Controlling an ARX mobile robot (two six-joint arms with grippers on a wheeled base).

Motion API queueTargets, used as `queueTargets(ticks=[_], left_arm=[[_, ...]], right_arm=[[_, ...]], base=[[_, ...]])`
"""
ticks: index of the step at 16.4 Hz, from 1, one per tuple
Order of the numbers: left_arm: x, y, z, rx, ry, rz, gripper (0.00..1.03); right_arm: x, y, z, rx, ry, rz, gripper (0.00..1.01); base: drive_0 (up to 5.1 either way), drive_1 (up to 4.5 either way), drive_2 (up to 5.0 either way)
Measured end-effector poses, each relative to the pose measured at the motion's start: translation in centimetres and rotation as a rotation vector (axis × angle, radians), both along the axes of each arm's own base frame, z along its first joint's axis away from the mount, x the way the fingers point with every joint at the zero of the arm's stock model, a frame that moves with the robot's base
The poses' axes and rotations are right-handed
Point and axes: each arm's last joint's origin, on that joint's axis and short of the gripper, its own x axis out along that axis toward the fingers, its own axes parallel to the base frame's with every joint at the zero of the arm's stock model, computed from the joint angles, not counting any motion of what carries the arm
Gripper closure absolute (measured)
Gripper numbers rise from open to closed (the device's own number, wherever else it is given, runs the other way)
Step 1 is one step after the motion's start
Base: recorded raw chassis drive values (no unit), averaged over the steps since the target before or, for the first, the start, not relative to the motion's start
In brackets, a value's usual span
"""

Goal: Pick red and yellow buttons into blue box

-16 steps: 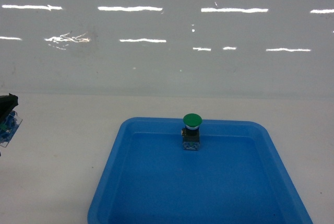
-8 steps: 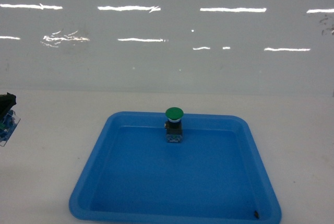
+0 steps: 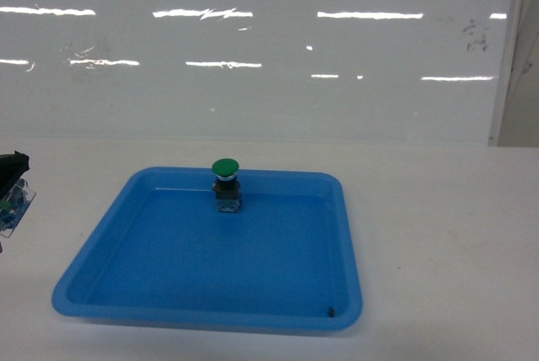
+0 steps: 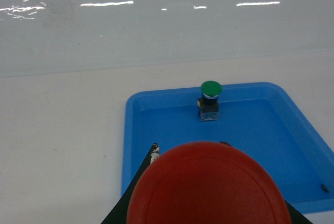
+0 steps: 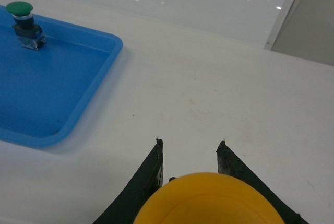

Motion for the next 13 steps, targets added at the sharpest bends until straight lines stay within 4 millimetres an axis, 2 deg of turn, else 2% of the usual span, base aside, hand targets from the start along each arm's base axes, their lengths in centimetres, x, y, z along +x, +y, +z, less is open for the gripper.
queueTargets(ticks=[13], left_arm=[[0.0,0.0,0.0,0.0,0.0,-0.001,0.79]], right_arm=[[0.0,-0.01,-0.01,-0.001,0.001,-0.001,0.73]], base=[[4.8,-3.47,-1.3]])
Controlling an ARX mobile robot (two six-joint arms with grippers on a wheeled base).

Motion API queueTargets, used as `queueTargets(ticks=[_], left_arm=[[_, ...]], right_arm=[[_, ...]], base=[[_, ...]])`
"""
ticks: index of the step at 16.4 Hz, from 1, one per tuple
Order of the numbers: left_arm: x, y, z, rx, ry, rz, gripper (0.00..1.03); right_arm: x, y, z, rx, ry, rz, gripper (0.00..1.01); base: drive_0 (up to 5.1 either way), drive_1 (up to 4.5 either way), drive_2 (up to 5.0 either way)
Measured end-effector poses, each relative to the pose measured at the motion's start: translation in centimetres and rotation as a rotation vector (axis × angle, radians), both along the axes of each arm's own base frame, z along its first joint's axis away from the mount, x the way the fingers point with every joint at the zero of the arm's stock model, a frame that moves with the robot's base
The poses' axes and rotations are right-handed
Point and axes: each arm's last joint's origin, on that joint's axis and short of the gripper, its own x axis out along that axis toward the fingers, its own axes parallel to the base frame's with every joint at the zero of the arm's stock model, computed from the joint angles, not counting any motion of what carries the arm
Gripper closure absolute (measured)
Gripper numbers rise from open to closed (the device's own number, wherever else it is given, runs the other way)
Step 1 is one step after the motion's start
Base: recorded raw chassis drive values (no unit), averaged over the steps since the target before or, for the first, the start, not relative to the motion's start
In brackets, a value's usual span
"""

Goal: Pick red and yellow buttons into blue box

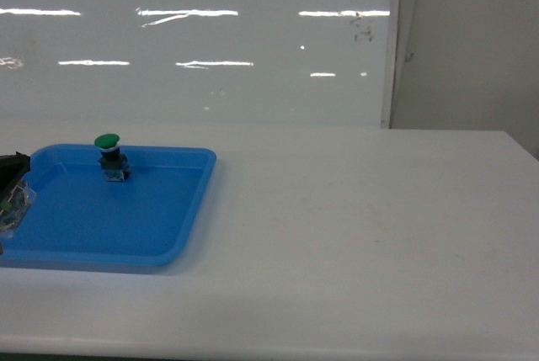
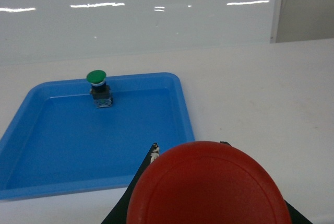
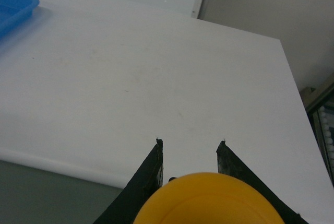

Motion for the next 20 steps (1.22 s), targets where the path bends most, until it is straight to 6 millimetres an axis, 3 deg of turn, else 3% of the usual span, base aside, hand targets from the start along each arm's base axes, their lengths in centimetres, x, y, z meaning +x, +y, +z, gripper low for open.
queueTargets(ticks=[6,20], left_arm=[[0.0,0.0,-0.01,0.0,0.001,0.0,0.79],[-0.01,-0.02,-0.01,0.0,0.0,-0.002,0.79]], right_arm=[[0.0,0.0,0.0,0.0,0.0,0.0,0.73],[0.01,0.0,0.02,0.0,-0.002,0.0,0.73]], base=[[4.9,-3.56,-1.0],[4.9,-2.48,-2.5]])
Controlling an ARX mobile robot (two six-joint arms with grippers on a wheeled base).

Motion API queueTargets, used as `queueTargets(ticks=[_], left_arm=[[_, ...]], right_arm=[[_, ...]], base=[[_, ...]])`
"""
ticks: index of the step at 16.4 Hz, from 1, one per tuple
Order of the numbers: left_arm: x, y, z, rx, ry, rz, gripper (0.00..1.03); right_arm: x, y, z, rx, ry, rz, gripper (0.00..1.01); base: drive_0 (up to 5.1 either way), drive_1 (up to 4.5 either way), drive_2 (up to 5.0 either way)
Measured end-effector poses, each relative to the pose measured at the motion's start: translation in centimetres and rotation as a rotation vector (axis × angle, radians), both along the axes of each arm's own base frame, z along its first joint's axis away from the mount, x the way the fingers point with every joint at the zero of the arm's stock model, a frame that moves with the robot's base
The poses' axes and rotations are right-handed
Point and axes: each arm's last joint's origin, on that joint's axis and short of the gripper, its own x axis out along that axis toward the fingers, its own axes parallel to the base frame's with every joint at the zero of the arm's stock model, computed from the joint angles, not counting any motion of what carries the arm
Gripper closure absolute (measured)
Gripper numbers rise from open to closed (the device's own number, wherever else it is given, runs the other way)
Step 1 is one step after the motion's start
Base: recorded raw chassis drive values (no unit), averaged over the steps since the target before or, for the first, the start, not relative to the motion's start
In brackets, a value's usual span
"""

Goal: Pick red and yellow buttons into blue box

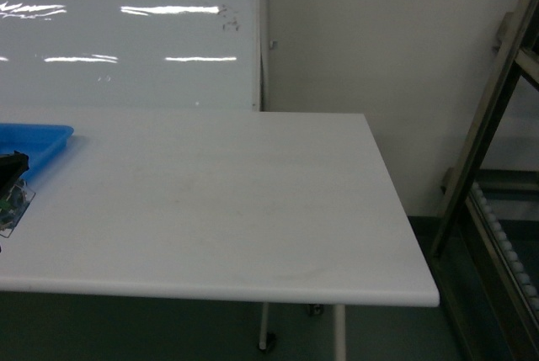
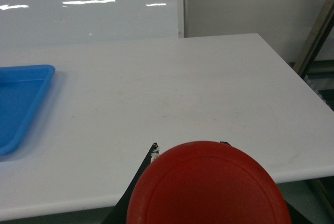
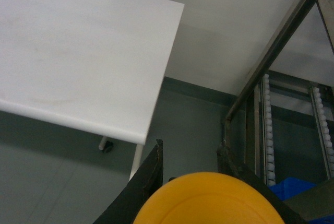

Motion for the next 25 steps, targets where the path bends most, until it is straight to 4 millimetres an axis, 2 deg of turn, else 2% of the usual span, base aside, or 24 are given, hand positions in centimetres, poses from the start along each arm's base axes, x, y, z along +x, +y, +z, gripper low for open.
queueTargets(ticks=[16,25], left_arm=[[-0.01,0.0,-0.01,0.0,0.0,0.0,0.79],[-0.01,0.0,-0.03,0.0,0.002,0.0,0.79]], right_arm=[[0.0,0.01,0.0,0.0,0.0,0.001,0.73],[-0.01,0.0,-0.03,-0.001,0.003,0.0,0.73]], base=[[4.6,-3.88,-0.7],[4.9,-2.61,-2.4]])
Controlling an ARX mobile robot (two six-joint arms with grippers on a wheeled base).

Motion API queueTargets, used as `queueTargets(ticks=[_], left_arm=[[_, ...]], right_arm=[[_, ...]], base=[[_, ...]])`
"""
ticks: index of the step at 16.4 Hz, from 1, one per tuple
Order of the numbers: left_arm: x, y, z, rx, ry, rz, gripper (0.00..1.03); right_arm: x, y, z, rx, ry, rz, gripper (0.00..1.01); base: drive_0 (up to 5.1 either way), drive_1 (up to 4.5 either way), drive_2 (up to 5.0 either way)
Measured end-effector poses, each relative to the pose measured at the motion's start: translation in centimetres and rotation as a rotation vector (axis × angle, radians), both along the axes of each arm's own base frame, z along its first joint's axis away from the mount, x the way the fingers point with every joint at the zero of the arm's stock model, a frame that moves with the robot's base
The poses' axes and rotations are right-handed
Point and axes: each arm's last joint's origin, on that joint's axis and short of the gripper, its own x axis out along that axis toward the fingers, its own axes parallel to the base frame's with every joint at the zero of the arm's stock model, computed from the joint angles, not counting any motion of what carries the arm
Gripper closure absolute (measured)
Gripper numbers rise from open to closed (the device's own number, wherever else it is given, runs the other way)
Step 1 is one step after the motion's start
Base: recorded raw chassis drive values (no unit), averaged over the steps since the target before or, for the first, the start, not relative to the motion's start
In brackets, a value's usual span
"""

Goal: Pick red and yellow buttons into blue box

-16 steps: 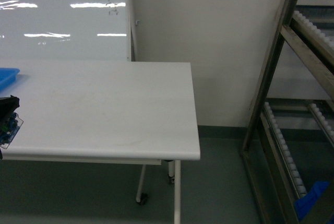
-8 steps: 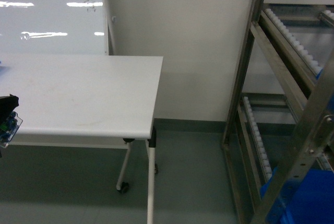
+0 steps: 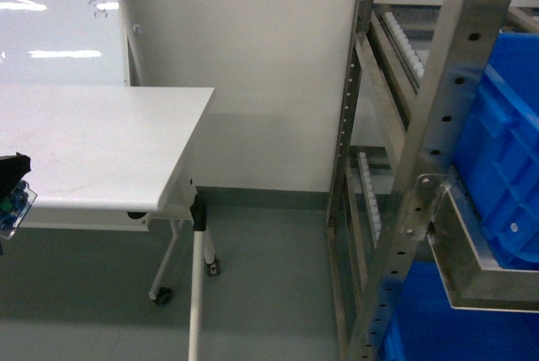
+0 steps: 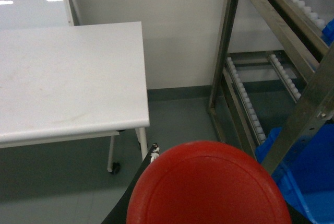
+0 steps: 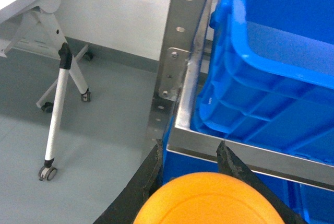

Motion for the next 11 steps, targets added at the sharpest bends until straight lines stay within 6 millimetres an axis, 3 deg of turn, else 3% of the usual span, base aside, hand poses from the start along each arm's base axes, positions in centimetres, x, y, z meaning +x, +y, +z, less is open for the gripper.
queueTargets(ticks=[11], left_arm=[[0.0,0.0,0.01,0.0,-0.001,-0.001,0.79]], right_arm=[[0.01,0.0,0.03,0.0,-0.003,-0.002,0.73]], base=[[5.1,-2.38,-2.4]])
